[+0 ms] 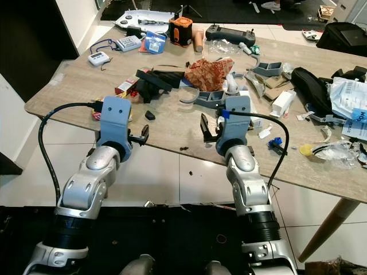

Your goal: Picking trash to rubbish bin

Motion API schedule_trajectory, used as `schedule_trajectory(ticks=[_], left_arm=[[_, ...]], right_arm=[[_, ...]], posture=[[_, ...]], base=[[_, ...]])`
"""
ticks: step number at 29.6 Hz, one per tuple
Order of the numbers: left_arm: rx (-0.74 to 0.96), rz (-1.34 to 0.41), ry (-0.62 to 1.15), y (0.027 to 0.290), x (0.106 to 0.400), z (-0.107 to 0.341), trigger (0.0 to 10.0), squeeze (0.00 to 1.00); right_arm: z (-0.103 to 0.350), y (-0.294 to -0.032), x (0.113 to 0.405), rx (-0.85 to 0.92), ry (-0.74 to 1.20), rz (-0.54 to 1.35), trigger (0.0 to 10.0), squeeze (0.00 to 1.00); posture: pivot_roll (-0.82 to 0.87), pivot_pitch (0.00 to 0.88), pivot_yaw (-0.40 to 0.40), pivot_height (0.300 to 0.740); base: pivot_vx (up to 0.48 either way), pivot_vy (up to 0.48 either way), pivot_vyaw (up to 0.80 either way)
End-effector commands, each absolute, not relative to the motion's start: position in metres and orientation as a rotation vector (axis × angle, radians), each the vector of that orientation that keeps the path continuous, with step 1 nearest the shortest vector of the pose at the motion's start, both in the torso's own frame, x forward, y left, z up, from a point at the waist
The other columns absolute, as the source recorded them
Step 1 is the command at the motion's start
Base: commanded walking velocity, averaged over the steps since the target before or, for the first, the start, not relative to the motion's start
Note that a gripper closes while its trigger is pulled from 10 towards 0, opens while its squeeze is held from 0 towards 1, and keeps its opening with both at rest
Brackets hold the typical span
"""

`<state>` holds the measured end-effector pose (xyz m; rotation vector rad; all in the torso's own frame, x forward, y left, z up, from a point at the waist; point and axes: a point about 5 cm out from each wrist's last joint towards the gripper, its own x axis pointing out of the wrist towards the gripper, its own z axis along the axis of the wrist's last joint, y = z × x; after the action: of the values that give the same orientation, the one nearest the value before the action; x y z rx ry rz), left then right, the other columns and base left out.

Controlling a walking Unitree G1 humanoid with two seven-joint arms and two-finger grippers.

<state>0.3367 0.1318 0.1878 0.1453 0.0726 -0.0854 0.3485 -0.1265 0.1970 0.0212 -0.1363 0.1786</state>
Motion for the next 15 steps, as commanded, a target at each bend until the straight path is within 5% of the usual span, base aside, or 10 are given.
schedule_trajectory(ticks=[1, 11, 15], left_arm=[[0.165, -0.067, 0.101, 0.136, 0.336, 0.180, 10.0, 0.00], [0.165, -0.030, 0.098, 0.137, 0.333, 0.175, 10.0, 0.00], [0.150, 0.000, 0.073, 0.140, 0.336, 0.180, 10.0, 0.00]], right_arm=[[0.194, -0.123, 0.348, 0.019, -0.126, 0.187, 10.0, 0.00], [0.193, -0.137, 0.349, -0.014, -0.124, 0.079, 10.0, 0.00], [0.200, -0.148, 0.362, -0.170, -0.140, -0.094, 10.0, 0.00]], posture=[[0.07, 0.208, 0.000, 0.740], [0.06, 0.157, -0.007, 0.740], [0.07, 0.129, -0.013, 0.740]], base=[[0.000, 0.000, 0.00], [0.000, 0.000, 0.00], [0.000, 0.000, 0.00]])
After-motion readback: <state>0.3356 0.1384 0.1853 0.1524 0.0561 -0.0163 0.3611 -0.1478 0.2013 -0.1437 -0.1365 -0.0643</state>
